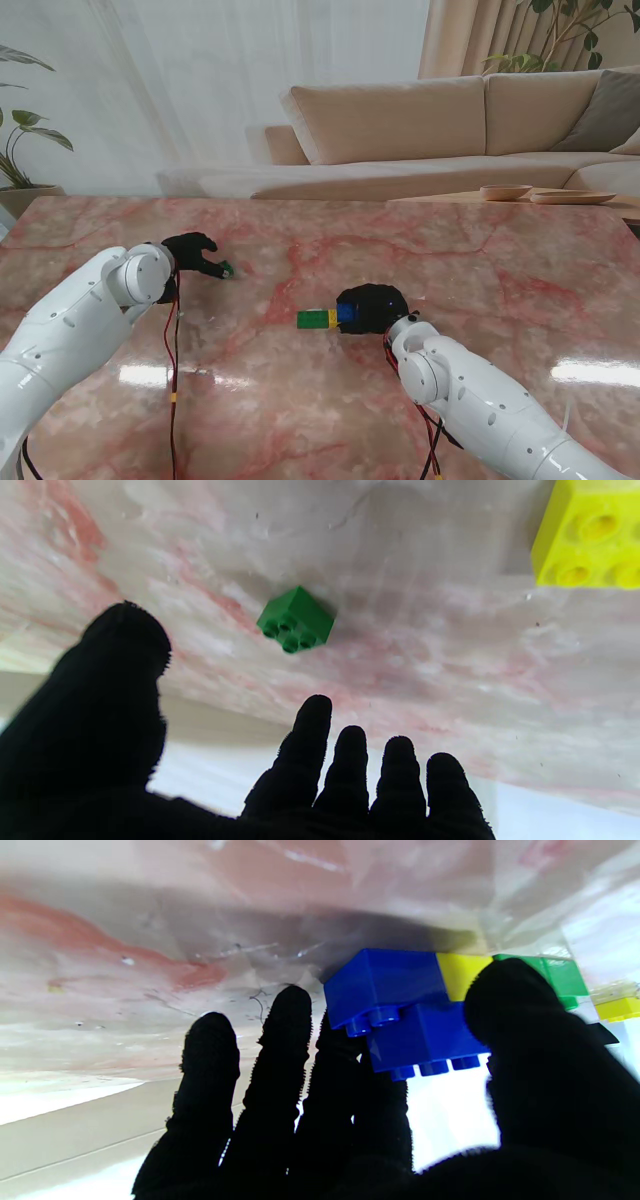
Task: Build a two-level staggered structure with toy bricks
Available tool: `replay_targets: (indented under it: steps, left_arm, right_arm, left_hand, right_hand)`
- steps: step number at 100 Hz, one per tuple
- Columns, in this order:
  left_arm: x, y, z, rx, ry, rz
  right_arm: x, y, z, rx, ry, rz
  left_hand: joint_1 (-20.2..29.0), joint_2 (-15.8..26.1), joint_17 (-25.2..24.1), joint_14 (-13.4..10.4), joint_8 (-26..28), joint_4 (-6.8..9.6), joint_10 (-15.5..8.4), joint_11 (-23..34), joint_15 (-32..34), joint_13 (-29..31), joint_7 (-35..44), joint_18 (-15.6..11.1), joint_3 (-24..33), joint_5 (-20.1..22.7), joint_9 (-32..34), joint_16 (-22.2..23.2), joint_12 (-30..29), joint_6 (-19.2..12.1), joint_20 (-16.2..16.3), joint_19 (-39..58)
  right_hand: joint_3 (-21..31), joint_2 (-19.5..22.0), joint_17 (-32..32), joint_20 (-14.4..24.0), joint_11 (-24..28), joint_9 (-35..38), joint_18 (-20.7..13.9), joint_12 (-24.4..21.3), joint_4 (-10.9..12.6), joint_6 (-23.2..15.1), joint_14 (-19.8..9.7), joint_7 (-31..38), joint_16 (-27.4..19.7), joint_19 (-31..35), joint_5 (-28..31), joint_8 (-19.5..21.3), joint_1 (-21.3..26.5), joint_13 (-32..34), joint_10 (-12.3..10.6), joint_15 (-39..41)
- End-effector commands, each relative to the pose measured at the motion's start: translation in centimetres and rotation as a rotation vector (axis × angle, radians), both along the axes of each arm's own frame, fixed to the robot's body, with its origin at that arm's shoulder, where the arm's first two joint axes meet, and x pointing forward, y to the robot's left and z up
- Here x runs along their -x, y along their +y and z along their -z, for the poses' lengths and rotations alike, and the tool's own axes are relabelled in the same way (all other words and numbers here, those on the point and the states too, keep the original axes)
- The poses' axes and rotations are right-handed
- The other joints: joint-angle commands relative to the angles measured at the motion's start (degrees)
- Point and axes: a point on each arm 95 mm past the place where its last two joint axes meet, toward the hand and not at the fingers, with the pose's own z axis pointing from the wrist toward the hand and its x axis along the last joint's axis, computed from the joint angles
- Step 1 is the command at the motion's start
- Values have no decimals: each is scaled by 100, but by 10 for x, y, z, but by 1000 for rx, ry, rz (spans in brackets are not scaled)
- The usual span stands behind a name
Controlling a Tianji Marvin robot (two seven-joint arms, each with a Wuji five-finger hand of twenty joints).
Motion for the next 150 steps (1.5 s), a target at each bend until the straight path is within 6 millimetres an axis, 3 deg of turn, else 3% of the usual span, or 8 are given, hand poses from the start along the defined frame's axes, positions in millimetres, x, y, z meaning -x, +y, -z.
replay_targets:
  steps: [1, 28, 43, 61, 90, 127, 150]
  left_arm:
    - [-7, -2, -1, -1, -2, -3]
    - [-17, -7, 15, -16, 44, -3]
    - [-20, -12, 23, -14, 32, 0]
    - [-22, -17, 30, -31, 6, 15]
    - [-21, -21, 40, -67, -12, 30]
    - [-18, -14, 48, -94, -12, 20]
    - [-15, -11, 55, -91, -20, 24]
  right_arm:
    - [7, -6, 15, 18, 48, 13]
    - [9, -8, 16, 18, 57, 15]
    - [9, -9, 16, 18, 60, 15]
    - [9, -10, 16, 19, 59, 16]
    - [9, -10, 16, 16, 61, 12]
    - [9, -9, 16, 14, 63, 8]
    - [9, -8, 17, 17, 65, 7]
  left_hand:
    - [-178, -281, -73, 166, 53, -200, 40, 168, 164, -236, 166, 27, 241, 51, 135, 86, 82, 58, 59, -21]
    - [-224, -366, -123, 182, 196, -258, -85, 310, 443, -150, 463, 102, 396, 71, 223, 137, 125, -175, 346, 157]
    - [-158, -436, -169, 173, 360, -269, -201, 382, 660, -97, 788, 117, 525, 154, 339, 157, 175, -482, 625, 271]
    - [-95, -673, -179, 179, 1720, -341, -279, 612, 897, -36, 2435, 114, 988, -27, 520, 181, 407, -942, 968, 292]
    - [231, -858, -211, 223, 2973, -379, -272, 819, 1128, 5, 3784, 140, 1590, -228, 644, 206, 525, -1281, 1261, 402]
    - [497, -810, -238, 257, 3130, -350, -257, 956, 1283, 99, 3891, 160, 1825, -124, 834, 224, 571, -1301, 1469, 504]
    - [663, -890, -249, 240, 3216, -364, -314, 1066, 1383, 185, 4109, 149, 2020, 96, 1022, 224, 601, -1482, 1624, 562]
  right_hand:
    - [63, 15, 51, 48, -36, 177, -23, -61, -13, 33, -45, 59, 68, 207, 117, -40, -59, 115, 182, 73]
    - [35, 22, 50, 48, -35, 182, -23, -56, -8, 27, -39, 65, 72, 207, 121, -37, -72, 116, 183, 75]
    - [28, 22, 48, 47, -34, 182, -23, -54, -5, 31, -39, 68, 73, 205, 120, -35, -68, 111, 185, 75]
    - [21, 26, 48, 47, -36, 178, -22, -54, -3, 23, -39, 69, 73, 204, 115, -33, -68, 113, 176, 73]
    - [7, 24, 46, 46, -39, 164, -31, -54, -2, 33, -40, 67, 73, 201, 107, -30, -70, 111, 180, 72]
    - [-2, 24, 50, 50, -35, 172, -28, -54, -1, 31, -46, 64, 72, 205, 107, -29, -62, 118, 179, 72]
    - [6, 25, 49, 52, -34, 174, -29, -54, -2, 28, -42, 66, 73, 204, 112, -27, -54, 115, 179, 75]
